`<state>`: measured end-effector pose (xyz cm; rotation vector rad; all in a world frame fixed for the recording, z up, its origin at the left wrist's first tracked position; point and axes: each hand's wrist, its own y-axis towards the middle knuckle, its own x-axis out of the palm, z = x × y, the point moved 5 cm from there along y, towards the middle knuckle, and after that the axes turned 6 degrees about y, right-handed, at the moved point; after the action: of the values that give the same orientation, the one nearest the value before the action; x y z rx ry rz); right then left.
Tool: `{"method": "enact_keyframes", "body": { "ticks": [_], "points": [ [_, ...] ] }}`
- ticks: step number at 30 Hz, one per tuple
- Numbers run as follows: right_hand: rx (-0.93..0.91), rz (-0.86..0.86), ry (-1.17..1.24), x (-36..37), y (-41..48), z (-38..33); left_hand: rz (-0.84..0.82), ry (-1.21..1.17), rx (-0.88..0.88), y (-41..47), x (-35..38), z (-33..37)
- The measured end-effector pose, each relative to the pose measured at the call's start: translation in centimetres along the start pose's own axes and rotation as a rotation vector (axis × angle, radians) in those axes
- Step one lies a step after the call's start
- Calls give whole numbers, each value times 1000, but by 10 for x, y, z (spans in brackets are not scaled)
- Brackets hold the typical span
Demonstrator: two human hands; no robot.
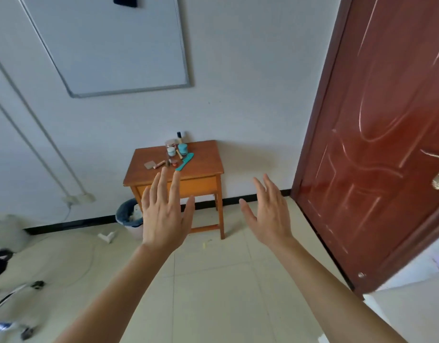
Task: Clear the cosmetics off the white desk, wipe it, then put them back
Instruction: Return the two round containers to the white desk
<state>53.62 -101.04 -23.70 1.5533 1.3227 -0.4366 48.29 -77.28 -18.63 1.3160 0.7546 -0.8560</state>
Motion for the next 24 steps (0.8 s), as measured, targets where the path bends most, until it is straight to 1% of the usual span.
{"method": "enact_keyframes", "body": {
  "ticks": [2, 5, 11, 18, 22, 24],
  "points": [
    [-13, -30, 3, 26, 21, -24, 9, -7, -11, 21, 6, -31],
    [-32, -63, 1, 62, 51, -41, -12, -10, -30, 49, 27, -64],
    [-20, -107, 36, 144, 130, -30, -133, -7, -62, 119, 109, -109],
    [21, -193, 115, 243, 278, 3, -259, 59, -128, 253, 213, -152],
    [1, -233, 133, 284, 376, 4, -323, 117, -130, 335, 242, -174],
    [2, -249, 135, 305, 421, 4, -327, 127, -149, 369, 251, -189]
  ]
}}
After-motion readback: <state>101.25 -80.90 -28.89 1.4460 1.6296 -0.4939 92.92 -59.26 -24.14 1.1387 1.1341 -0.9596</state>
